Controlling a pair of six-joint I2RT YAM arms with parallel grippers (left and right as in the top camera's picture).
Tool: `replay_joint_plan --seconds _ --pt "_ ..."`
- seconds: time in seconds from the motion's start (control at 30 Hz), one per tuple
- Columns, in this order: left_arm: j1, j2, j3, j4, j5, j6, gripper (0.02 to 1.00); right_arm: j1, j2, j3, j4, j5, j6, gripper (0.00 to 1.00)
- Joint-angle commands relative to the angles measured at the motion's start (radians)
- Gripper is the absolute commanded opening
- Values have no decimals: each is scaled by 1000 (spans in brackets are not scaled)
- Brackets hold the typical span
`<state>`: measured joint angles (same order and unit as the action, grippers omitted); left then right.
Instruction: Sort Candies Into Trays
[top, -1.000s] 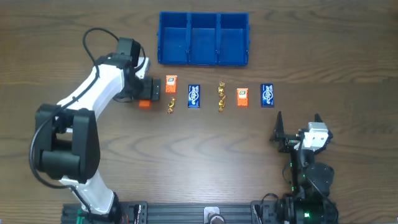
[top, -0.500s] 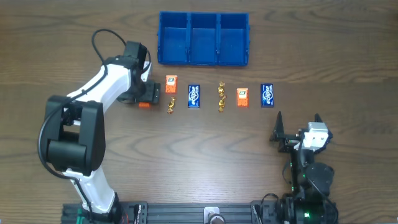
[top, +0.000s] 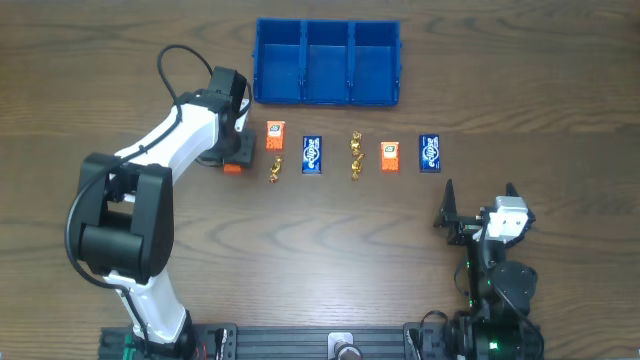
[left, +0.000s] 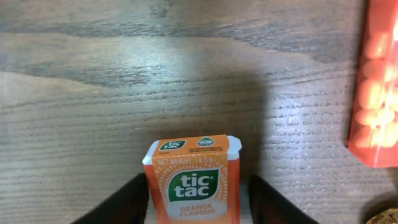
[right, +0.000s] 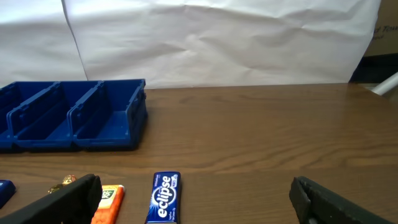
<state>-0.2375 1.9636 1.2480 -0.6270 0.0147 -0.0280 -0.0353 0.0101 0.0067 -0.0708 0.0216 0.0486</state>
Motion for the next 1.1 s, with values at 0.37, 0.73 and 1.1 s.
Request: replay_joint_plan --seconds 0.37,0.73,1.1 --pt "3 24 69 -1 5 -113 275 -4 -7 1 -10 -2 14 998" --pt "-42 55 640 -239 -21 -239 235 -4 -7 1 -10 -2 14 998" --pt "-78 410 1110 -344 -8 -219 233 -4 -7 1 -10 -2 14 998"
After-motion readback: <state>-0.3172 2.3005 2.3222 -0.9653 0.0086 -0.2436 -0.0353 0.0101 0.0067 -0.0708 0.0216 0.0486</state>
